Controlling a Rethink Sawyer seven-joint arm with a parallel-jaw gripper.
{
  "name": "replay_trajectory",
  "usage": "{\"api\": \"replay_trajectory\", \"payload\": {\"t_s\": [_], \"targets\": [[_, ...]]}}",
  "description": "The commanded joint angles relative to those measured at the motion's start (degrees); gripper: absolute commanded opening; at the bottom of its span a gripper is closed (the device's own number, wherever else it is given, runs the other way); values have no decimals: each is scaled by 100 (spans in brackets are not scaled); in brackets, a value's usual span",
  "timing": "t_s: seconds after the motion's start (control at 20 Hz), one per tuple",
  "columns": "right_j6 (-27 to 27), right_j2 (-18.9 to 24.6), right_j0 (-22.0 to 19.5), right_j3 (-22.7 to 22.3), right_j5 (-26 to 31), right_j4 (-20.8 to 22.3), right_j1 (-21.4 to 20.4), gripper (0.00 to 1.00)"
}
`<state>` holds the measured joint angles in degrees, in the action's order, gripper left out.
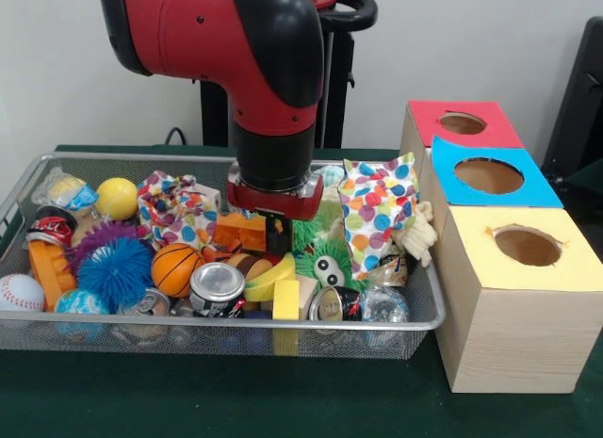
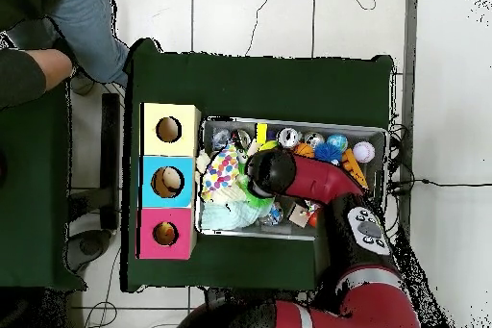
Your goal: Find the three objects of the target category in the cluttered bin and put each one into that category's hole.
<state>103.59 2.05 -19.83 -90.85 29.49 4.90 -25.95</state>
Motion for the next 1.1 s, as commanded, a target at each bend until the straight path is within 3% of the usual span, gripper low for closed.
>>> {"api": "replay_trajectory", "payload": {"t_s": [0.05, 0.25, 0.55, 1.1], "targets": [[1066, 131, 66, -534, -55, -271, 38, 0], [655, 99, -167, -499, 160, -99, -35, 0], [269, 41, -330, -638, 884, -19, -549, 0], [470, 122, -284, -807, 911, -98, -649, 0]]}}
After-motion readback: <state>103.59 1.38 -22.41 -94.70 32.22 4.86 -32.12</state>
